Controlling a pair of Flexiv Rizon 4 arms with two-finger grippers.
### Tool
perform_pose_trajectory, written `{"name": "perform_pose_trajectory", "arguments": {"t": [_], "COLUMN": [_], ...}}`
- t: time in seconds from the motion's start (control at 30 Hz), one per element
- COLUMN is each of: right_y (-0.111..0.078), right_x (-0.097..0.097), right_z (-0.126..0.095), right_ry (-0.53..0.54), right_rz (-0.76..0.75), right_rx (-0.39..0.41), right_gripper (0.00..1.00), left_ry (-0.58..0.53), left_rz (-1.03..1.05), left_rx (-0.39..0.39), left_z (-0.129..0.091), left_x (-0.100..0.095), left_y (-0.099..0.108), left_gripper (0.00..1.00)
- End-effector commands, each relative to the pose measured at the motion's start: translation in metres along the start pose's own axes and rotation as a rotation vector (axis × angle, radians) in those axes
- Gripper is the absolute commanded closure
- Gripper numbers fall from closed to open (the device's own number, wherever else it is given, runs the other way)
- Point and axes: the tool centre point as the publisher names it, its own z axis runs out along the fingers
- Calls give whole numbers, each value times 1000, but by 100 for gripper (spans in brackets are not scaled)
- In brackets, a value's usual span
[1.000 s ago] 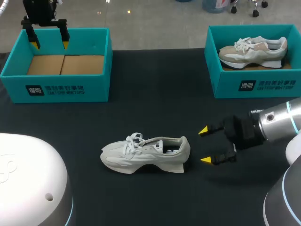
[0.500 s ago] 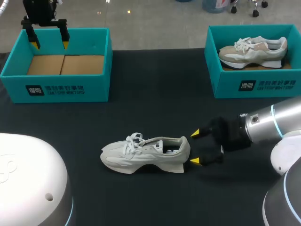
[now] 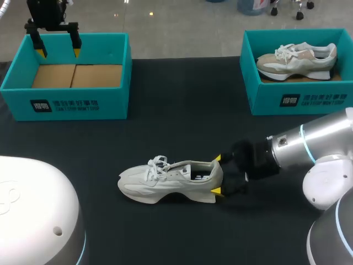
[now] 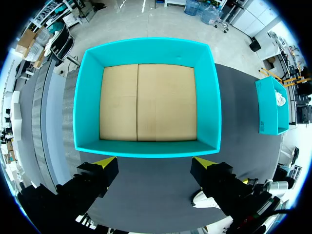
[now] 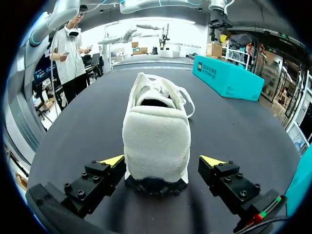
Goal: Take the shoe out of the shoebox, open the shoe tongue, remove and reinsert the insole, then place the shoe into the shoebox
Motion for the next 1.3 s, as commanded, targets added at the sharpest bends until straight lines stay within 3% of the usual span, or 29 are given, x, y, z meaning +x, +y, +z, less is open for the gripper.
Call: {"name": "perform_pose_trajectory", "arguments": {"t": [0.03,0.4,0.43,0.47,0.5,0.93,1.3], "right_y": [1,-1,-2,-3,-3,-13,-24], "right_x": [1,4,4,4,3,-15,-27], "right_z": [15,32,32,32,32,8,0], "right_ry": [5,13,14,14,17,27,95], "right_rz": [0,2,2,3,3,-40,-60], "right_rx": [-2,-21,-21,-21,-22,-47,-35], "right_gripper": [0,0,34,79,100,100,100], "left_ry": [0,0,0,0,0,0,0], "left_rz": [0,0,0,0,0,0,0], "left_rx": [0,0,0,0,0,0,0], "left_z": [0,0,0,0,0,0,0], "left_x": [0,0,0,0,0,0,0], "left_y": [0,0,0,0,0,0,0], "left_gripper": [0,0,0,0,0,0,0]}}
